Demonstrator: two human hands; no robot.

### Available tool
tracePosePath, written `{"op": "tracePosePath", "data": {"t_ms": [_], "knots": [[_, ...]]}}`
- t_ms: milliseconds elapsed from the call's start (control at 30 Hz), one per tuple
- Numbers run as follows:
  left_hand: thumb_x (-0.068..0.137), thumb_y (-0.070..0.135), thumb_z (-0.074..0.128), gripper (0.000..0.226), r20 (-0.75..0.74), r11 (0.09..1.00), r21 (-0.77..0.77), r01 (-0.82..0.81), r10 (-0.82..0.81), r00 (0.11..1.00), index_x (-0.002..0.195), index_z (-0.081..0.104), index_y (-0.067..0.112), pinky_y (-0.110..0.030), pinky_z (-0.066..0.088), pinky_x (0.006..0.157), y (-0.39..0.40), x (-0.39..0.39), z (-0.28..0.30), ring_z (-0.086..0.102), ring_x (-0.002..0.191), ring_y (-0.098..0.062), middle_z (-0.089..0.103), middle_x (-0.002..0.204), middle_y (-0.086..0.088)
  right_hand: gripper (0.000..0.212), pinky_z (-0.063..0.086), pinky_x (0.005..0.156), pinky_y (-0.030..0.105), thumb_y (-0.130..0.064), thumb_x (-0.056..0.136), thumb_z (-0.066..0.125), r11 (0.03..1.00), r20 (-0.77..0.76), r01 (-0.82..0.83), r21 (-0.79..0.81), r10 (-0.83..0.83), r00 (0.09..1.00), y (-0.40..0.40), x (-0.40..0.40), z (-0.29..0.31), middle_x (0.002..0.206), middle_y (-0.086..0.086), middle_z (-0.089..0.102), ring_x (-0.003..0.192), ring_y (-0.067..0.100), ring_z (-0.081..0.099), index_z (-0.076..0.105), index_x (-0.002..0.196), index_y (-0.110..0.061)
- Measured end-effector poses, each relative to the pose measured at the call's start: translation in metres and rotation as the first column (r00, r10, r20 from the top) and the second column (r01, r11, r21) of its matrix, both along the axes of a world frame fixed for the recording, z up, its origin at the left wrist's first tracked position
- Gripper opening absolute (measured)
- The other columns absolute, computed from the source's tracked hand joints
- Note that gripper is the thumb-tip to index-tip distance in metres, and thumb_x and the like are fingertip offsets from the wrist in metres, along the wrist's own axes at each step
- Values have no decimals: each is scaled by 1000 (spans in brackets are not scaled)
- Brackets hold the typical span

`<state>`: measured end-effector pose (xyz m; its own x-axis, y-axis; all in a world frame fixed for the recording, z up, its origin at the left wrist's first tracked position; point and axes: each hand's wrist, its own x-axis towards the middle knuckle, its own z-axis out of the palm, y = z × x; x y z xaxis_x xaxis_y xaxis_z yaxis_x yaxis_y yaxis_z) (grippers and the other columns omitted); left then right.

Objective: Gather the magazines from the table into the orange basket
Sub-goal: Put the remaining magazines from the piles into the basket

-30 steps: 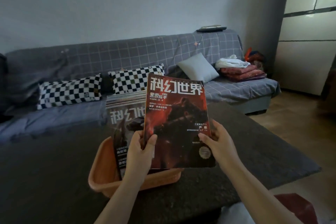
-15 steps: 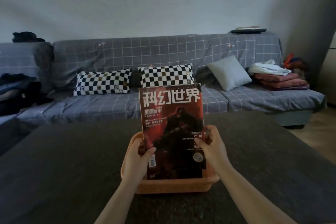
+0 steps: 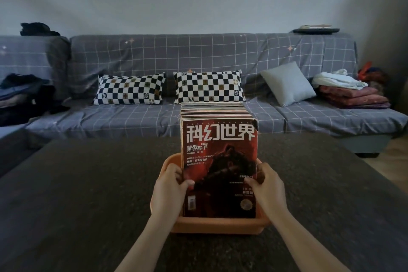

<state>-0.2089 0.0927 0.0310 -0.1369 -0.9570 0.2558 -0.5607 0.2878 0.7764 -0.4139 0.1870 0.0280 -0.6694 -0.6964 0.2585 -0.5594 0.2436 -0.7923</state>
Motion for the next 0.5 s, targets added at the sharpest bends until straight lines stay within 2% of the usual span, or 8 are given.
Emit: {"op": "tracePosePath", "data": {"t_ms": [67,133,200,267,333,433,500], "knots": [[76,25,79,35,-25,1000,1,-11,11,1000,81,45,31,-22,47,64,-3,1,-3,62,79,-7,61,84,10,46,53,87,37,-18,81,71,1000,22,13,3,-14,1000,-1,-1,-1,111,0,62,104,17,60,52,123,-17],[74,26,80,37,-29,1000,-12,-5,5,1000,84,45,29,-18,42,63,-9,2,-5,60,83,-9,59,90,9,46,52,86,34,-21,80,73,1000,26,13,20,-13,1000,-2,-2,-2,113,1,61,105,17,59,49,119,-16],[72,30,82,44,-64,999,25,20,-19,998,100,48,27,-20,45,72,-17,3,-3,60,96,-11,59,108,5,53,51,86,34,-25,76,76,1000,33,-23,0,23,999,-4,-5,0,116,1,58,106,16,57,45,118,-19],[70,39,82,76,-162,983,134,122,-100,982,132,40,23,-32,47,89,-32,-1,4,55,116,-16,53,133,-1,70,47,90,35,-30,71,80,996,87,-83,-30,86,992,-10,-13,6,124,1,55,112,18,55,38,127,-21],[66,51,80,106,-277,933,227,281,-215,937,150,21,25,-41,42,101,-46,-6,16,47,128,-18,41,149,-2,89,41,95,38,-37,67,81,982,189,-184,-33,187,964,-20,-23,18,130,-4,51,118,19,51,28,137,-26],[55,55,84,125,-421,847,268,458,-325,847,153,9,37,-40,44,100,-67,-15,32,50,120,-15,41,149,-2,107,35,101,41,-49,54,82,935,317,-354,-1,337,887,-40,-36,35,125,-12,49,119,16,47,22,142,-36],[50,51,88,128,-467,808,243,536,-387,795,150,10,45,-34,49,90,-80,-22,36,57,112,-12,50,138,5,105,35,103,38,-50,49,85,899,387,-435,-39,415,823,-53,-46,44,122,-14,53,119,15,50,30,137,-37]]}}
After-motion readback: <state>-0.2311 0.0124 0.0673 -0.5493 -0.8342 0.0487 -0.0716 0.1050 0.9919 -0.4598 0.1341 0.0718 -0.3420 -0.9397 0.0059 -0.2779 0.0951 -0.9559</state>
